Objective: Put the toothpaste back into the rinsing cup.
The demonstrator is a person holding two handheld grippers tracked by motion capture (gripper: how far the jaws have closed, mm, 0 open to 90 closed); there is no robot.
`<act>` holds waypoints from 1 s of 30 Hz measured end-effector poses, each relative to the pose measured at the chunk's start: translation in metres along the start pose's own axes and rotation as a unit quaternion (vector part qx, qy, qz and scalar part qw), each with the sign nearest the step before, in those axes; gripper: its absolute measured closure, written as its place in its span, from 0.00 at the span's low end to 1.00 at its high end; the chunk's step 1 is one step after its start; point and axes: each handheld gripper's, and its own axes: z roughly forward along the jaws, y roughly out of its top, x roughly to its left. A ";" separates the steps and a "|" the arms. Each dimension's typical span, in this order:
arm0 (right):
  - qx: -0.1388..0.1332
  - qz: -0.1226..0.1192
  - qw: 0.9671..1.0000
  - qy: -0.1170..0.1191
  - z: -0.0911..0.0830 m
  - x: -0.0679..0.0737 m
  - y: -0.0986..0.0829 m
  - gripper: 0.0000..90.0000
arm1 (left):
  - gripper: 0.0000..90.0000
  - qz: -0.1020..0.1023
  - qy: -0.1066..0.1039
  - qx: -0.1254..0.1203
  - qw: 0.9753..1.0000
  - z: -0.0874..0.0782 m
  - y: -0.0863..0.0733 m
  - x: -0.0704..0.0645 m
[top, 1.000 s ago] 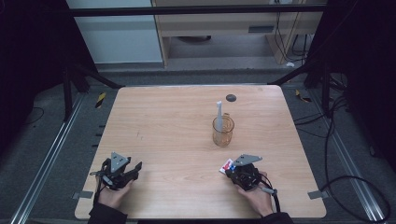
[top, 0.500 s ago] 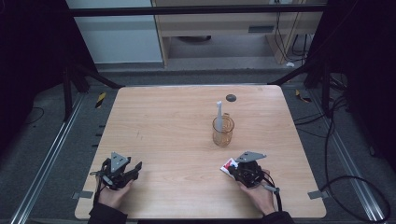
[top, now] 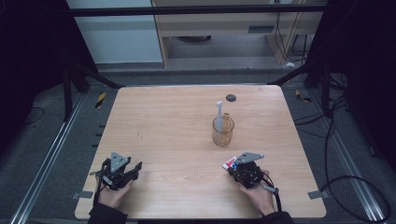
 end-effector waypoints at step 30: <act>-0.007 0.047 0.998 -0.042 -0.046 -0.034 0.004 0.46 | 0.48 -0.009 0.003 0.004 1.000 0.001 0.001 0.005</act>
